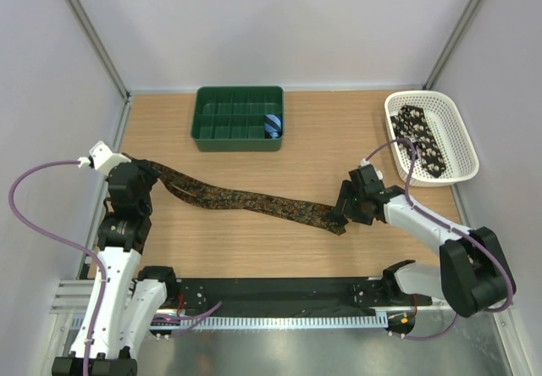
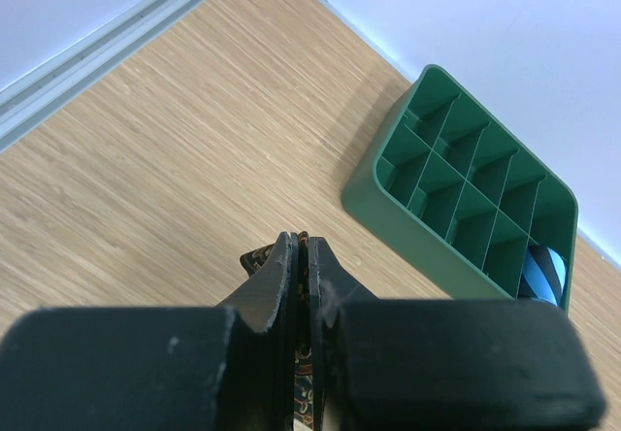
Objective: Roll the ties
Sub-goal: Flatten the tie
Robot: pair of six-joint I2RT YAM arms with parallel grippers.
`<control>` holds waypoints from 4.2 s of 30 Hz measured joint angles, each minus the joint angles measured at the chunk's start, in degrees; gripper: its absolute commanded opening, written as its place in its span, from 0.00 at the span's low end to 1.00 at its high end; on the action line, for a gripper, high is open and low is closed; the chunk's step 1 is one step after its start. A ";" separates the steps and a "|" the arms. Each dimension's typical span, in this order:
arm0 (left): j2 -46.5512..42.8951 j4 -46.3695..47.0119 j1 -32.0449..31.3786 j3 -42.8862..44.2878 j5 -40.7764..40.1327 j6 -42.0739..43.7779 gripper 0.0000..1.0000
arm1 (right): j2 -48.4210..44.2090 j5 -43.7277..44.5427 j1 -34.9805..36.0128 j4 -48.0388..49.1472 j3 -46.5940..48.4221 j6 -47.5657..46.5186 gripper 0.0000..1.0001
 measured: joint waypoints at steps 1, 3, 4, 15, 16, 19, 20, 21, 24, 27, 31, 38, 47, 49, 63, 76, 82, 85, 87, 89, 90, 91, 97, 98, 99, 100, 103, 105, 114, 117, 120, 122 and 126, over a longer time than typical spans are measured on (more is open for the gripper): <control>0.00 0.07 0.00 -0.04 0.02 0.00 0.00 | 1.31 0.02 0.00 0.55 0.00 0.20 0.66; 0.00 0.15 0.00 -0.20 0.04 0.02 0.01 | 2.93 0.57 0.04 1.75 0.33 0.52 0.62; -0.02 0.17 0.00 -0.28 0.07 0.02 0.00 | 3.41 0.94 0.20 2.58 0.33 0.61 0.60; -0.26 0.42 0.00 -0.61 1.20 0.02 0.01 | 7.45 11.82 6.54 3.02 2.51 0.81 0.51; -0.26 0.48 0.00 -0.68 1.27 0.02 0.01 | 8.26 13.07 7.82 2.36 3.17 0.79 0.51; -0.26 0.76 0.00 -0.79 1.51 0.02 0.01 | 10.54 15.89 10.38 0.92 4.98 0.92 0.50; -0.26 0.81 0.00 -0.79 1.53 0.02 0.01 | 11.06 16.41 10.75 0.55 5.55 1.01 0.49; -0.28 0.81 0.00 -0.79 1.53 0.02 0.01 | 11.61 16.76 11.06 0.20 6.03 1.09 0.46; -0.57 0.85 0.00 -0.94 1.66 0.00 0.01 | 12.90 17.38 11.82 -0.24 7.13 1.42 0.21; -0.81 1.16 0.00 -1.22 1.95 0.00 0.01 | 14.80 17.55 12.28 -0.17 8.68 2.16 0.07; -1.14 1.38 0.00 -1.79 2.62 -0.04 0.01 | 16.22 18.21 12.22 -0.76 10.25 1.92 0.01; -1.31 1.68 0.00 -3.37 6.58 -0.72 0.00 | 19.91 15.56 5.38 -2.08 14.80 -1.99 0.01; -3.45 0.61 0.00 -7.74 14.67 -3.65 0.00 | 34.47 12.59 -9.27 -5.57 34.49 -11.50 0.01; -4.92 0.59 0.00 -9.90 17.40 -5.42 0.00 | 37.68 12.22 -11.02 -6.29 39.36 -13.05 0.01; -16.48 -3.13 -7.82 -28.24 25.73 -12.66 0.00 | 61.57 8.63 -17.20 -11.69 73.53 -19.15 0.01; -13.29 -2.58 -24.83 -33.48 24.52 -20.57 0.01 | 77.96 8.00 -20.41 -16.65 102.33 -24.04 0.01; -12.81 -1.73 -38.18 -34.51 18.05 -25.94 0.52 | 78.05 6.34 -20.79 -13.35 102.92 -24.37 0.58; -11.28 -0.96 -42.32 -34.47 14.97 -27.36 0.63 | 78.05 4.20 -20.76 -10.95 103.08 -24.09 0.75; -11.19 -0.76 -43.63 -33.92 12.92 -27.36 0.68 | 77.44 2.40 -20.76 -8.85 101.94 -23.93 0.75; -11.43 -1.75 -43.80 -33.33 10.56 -27.04 0.73 | 75.69 1.46 -20.76 -7.06 98.64 -23.61 0.75; -11.74 -3.04 -43.80 -32.72 9.25 -26.69 0.74 | 74.38 1.16 -20.76 -6.51 96.50 -23.52 0.76; -12.04 -4.55 -43.82 -31.80 7.69 -26.14 0.76 | 72.78 0.87 -20.76 -6.32 94.25 -23.41 0.76; -12.35 -9.27 -43.91 -24.39 0.96 -22.21 0.80 | 59.54 -0.98 -20.06 -5.55 81.81 -23.10 0.72; -11.96 -9.22 -43.91 -23.76 0.37 -21.66 0.80 | 56.08 -2.16 -19.89 -5.84 78.93 -23.02 0.66; -11.39 -9.05 -43.91 -23.52 -0.07 -20.81 0.80 | 52.83 -3.28 -19.54 -5.84 76.35 -22.95 0.65; -10.73 -9.07 -43.91 -23.52 -0.37 -20.28 0.80 | 48.83 -4.55 -19.06 -4.68 72.54 -22.56 0.64; -8.35 -8.61 -43.91 -23.52 -0.96 -17.44 0.80 | 36.61 -8.55 -16.24 -1.31 60.06 -21.03 0.61; -6.86 -7.54 -43.91 -23.47 -0.85 -15.21 0.80 | 28.94 -10.03 -13.35 1.36 50.66 -18.88 0.60; 3.43 1.88 -43.91 -20.31 1.03 -1.36 0.80 | 13.73 -12.55 0.57 10.27 16.61 -7.69 0.39; 10.01 5.18 -43.89 -18.08 1.79 1.18 0.80 | 12.61 -10.80 6.95 10.21 12.96 -7.19 0.32; 17.31 8.13 -43.58 -15.63 3.74 3.10 0.78 | 11.39 -8.09 12.59 10.32 12.33 -7.80 0.31; 21.77 10.12 -43.36 -14.36 5.20 4.33 0.78 | 10.86 -5.20 16.04 10.40 12.33 -8.41 0.32; 25.49 13.31 -42.56 -14.34 7.39 5.57 0.75 | 11.34 0.37 21.16 10.05 12.33 -9.35 0.32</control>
